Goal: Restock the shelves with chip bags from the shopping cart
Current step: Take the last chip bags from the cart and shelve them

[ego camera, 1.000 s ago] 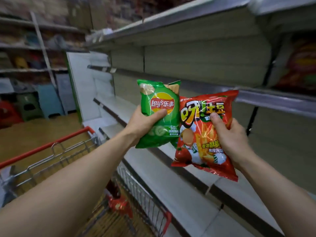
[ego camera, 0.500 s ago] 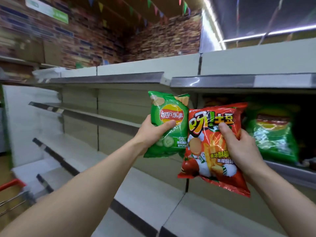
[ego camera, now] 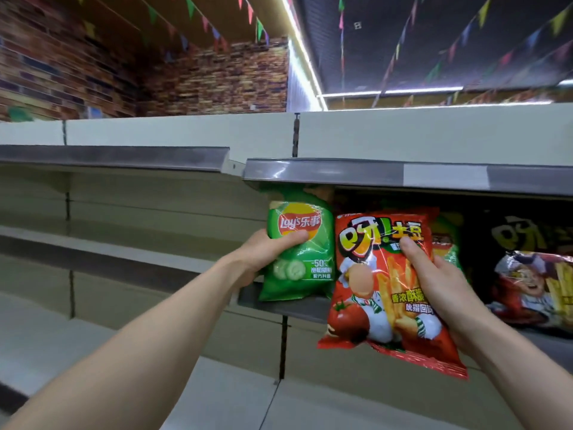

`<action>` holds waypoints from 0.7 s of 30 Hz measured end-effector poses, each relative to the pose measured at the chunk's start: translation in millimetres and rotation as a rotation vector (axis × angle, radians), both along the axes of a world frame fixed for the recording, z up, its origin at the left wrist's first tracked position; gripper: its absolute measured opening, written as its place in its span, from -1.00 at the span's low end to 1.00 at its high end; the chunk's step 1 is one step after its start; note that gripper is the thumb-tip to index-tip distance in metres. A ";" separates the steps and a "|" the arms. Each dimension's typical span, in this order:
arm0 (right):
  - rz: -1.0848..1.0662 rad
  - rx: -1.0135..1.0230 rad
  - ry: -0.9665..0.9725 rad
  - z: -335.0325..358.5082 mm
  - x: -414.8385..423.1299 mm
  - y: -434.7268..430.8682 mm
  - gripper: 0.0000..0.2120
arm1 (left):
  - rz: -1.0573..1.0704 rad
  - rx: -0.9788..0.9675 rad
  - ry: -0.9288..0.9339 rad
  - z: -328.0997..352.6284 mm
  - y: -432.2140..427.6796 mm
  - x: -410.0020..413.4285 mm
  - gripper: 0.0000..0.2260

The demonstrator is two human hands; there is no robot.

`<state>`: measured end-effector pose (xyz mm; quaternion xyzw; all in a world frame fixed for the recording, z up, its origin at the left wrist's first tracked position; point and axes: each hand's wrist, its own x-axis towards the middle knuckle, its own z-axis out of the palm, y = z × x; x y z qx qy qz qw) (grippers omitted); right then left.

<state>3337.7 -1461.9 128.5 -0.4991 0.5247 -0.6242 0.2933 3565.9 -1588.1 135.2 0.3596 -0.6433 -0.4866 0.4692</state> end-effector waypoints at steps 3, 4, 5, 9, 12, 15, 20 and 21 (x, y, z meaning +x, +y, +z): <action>0.018 0.017 -0.028 3.4 -2.3 3.6 -0.73 | -0.140 0.111 0.018 3.6 -18.1 0.1 -0.39; 0.019 0.030 -0.014 4.6 -2.7 4.9 -0.72 | -0.194 0.132 0.014 4.7 -24.6 1.2 -0.31; 0.015 0.045 0.006 6.0 -2.6 6.1 -0.70 | -0.248 0.146 0.003 6.1 -30.7 2.6 -0.23; -0.016 0.063 0.042 8.1 -3.0 4.9 -0.59 | -0.441 0.208 -0.046 11.6 -51.5 5.8 -0.31; -0.011 0.068 0.046 10.2 1.9 7.7 -0.62 | -0.418 0.272 -0.115 12.0 -66.9 10.2 -0.36; -0.001 0.064 0.057 11.7 7.6 10.4 -0.64 | -0.283 0.326 -0.133 8.7 -78.7 3.9 -0.68; 0.009 0.071 0.049 15.1 19.6 5.5 -0.64 | -0.228 0.253 -0.057 13.9 -77.4 -38.9 -0.85; 0.010 0.073 0.046 15.7 21.2 4.2 -0.64 | -0.188 0.203 -0.031 15.7 -77.6 -45.5 -0.84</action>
